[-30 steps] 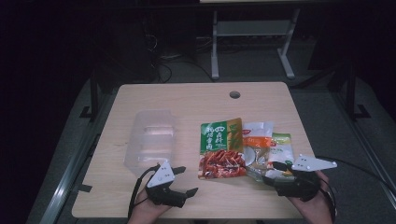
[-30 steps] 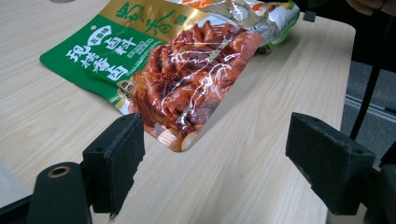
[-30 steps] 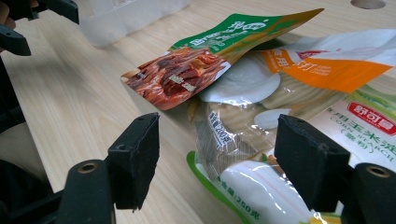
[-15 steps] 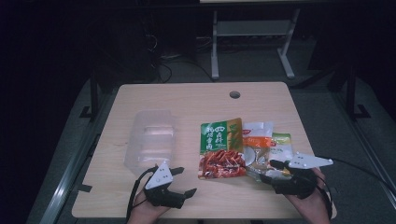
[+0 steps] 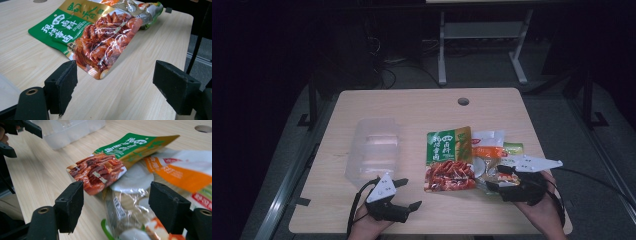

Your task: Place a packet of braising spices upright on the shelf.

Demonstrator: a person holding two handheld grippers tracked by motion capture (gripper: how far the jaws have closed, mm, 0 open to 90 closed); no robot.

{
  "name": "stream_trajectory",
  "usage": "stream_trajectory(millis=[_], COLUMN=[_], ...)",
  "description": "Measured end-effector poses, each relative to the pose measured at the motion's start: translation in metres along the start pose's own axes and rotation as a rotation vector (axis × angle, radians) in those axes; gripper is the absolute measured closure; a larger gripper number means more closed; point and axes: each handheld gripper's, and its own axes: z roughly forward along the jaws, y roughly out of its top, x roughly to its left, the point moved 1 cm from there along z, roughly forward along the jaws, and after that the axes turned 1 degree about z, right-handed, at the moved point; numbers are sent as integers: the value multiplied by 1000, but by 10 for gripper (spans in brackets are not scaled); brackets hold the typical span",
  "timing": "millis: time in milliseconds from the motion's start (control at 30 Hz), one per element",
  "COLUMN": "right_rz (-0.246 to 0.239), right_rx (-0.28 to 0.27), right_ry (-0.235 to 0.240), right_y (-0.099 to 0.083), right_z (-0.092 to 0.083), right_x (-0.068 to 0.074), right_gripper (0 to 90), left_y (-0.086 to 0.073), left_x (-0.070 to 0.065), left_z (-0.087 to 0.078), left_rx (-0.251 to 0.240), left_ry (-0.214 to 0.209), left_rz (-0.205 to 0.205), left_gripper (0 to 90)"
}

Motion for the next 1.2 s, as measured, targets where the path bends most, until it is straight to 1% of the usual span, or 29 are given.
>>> stream_trajectory(millis=[33, 67, 100, 200, 267, 300, 333, 400, 567, 733, 767, 833, 867, 900, 967, 1000, 1067, 1100, 1167, 1200], right_rz=[0, -11, -17, 1, -4, 4, -2, 8, 2, 17, 20, 31, 46, 73, 89, 103, 114, 108, 126, 119], right_rx=[0, 21, 27, 62, 78, 94, 106, 130, 184, 208, 218, 230, 228, 227, 239, 240, 257, 263, 271, 281], right_ry=[0, -3, -2, -5, -4, -6, 0, 14, 23, 26, 27, 20, 27, 38, 27, 31, 31, 25, 26, 19], right_y=[0, 9, 14, 29, 38, 42, 46, 53, 68, 84, 87, 92, 93, 95, 97, 97, 99, 99, 100, 99], right_z=[0, 4, 7, 15, 22, 26, 29, 36, 52, 63, 65, 70, 72, 75, 80, 83, 88, 91, 96, 98], right_x=[0, 0, -1, -6, -11, -12, -14, -15, -20, -26, -29, -34, -37, -40, -46, -48, -52, -55, -58, -60], right_gripper=[274, 274, 274, 281, 287, 287, 288, 287, 291, 293, 293, 298, 299, 299, 301, 301, 302, 302, 308, 310], left_y=[0, 0, 1, 0, 0, 0, 0, 0, 0, 0, 1, 1, 1, 1, 1, 1, 1, 1, 1, 1], left_x=[0, 0, 0, 0, 0, 0, 0, -1, -2, -2, -2, -2, -2, -1, -1, -1, -1, -2, -2, -3], left_z=[0, -1, -2, -2, -2, -2, -2, -2, -1, 0, 0, 0, 0, 0, 0, 0, 0, 0, 0, 0], left_rx=[0, 0, -3, -1, -1, 0, 2, 3, 5, 0, 0, -4, -7, -7, -8, -6, -5, -4, -7, -5], left_ry=[0, 2, 3, 5, 6, 5, 5, 6, 4, 5, 4, 3, 3, 3, 2, 0, -1, -2, -13, -13], left_rz=[0, 3, 0, 2, 2, 3, 6, 6, 8, 18, 13, 12, 14, 15, 10, 11, 15, 14, 9, 10], left_gripper=[197, 197, 197, 196, 196, 196, 196, 196, 196, 196, 196, 197, 197, 197, 197, 197, 197, 197, 197, 197])
